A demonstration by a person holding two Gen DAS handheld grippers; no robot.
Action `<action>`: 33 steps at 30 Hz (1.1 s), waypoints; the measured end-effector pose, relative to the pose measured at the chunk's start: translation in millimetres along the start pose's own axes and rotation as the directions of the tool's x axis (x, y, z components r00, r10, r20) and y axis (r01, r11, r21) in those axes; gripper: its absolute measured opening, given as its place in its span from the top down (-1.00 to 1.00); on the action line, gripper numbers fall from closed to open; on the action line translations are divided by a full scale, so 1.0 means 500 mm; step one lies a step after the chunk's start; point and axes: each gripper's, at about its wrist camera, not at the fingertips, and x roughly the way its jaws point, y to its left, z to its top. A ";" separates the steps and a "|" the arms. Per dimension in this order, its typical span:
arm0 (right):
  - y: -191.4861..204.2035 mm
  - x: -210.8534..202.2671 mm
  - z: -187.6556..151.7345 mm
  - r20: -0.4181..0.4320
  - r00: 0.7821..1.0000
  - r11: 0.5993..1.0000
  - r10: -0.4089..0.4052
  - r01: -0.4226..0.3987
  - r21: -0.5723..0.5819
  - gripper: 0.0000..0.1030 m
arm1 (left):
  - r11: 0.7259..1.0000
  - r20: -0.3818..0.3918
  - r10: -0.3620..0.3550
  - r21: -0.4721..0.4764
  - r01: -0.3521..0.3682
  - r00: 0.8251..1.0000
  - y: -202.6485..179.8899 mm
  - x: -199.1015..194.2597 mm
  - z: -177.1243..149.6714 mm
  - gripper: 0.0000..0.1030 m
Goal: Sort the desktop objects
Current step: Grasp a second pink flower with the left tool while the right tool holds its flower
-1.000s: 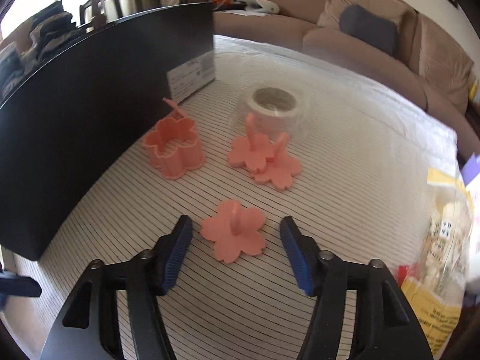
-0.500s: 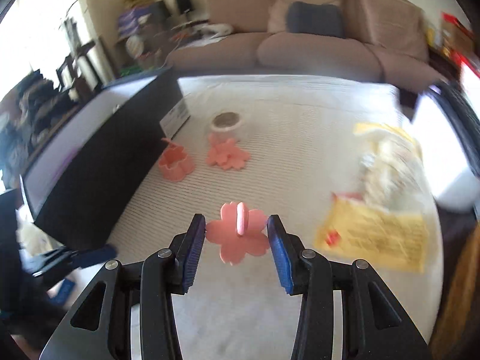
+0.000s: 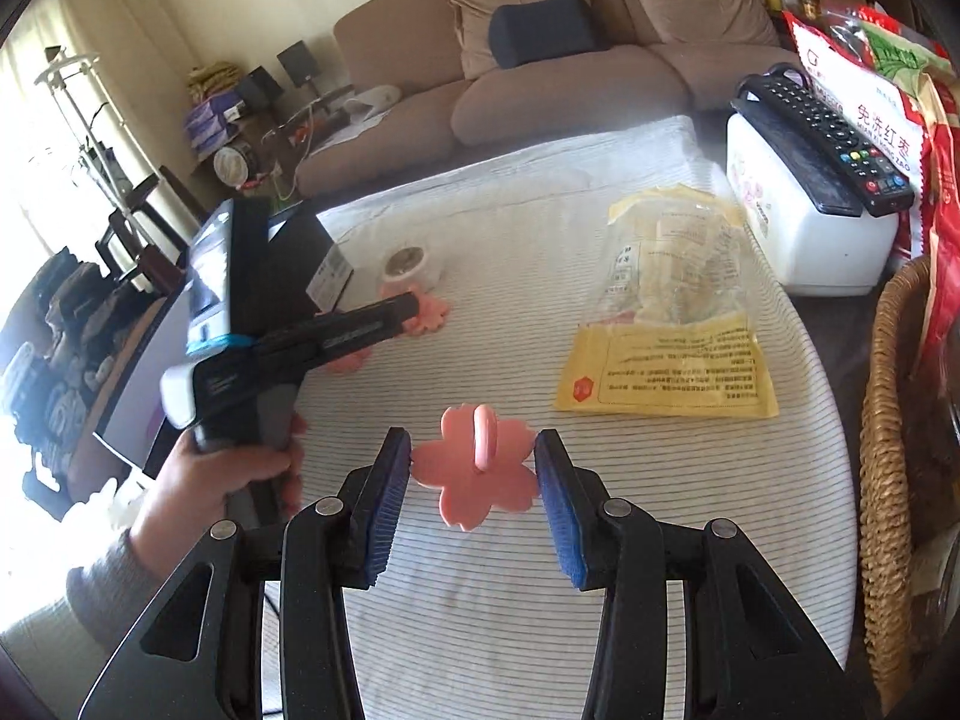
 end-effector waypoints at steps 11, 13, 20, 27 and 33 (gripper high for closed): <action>-0.010 0.021 -0.002 -0.025 0.999 0.999 0.032 -0.032 0.011 0.14 | 0.996 -0.123 0.052 0.084 -0.042 0.991 -0.016 0.120 0.028 -0.56; -0.007 0.022 -0.003 -0.027 0.999 0.999 0.032 -0.032 0.009 0.14 | 0.996 -0.123 0.035 0.090 -0.024 0.992 -0.014 0.115 0.025 -0.43; -0.001 0.026 -0.001 -0.025 0.998 0.998 0.051 -0.050 0.022 0.14 | 0.992 -0.131 -0.042 0.112 0.057 0.990 -0.022 0.088 0.011 0.39; 0.000 0.021 0.006 -0.014 0.998 0.997 0.066 -0.066 0.027 0.14 | 0.985 -0.138 -0.163 0.032 0.169 0.977 -0.009 0.004 -0.033 0.39; 0.011 0.009 0.012 0.004 0.997 0.997 0.076 -0.076 0.020 0.14 | 0.968 -0.086 -0.249 0.019 0.252 0.965 0.007 -0.156 -0.049 0.38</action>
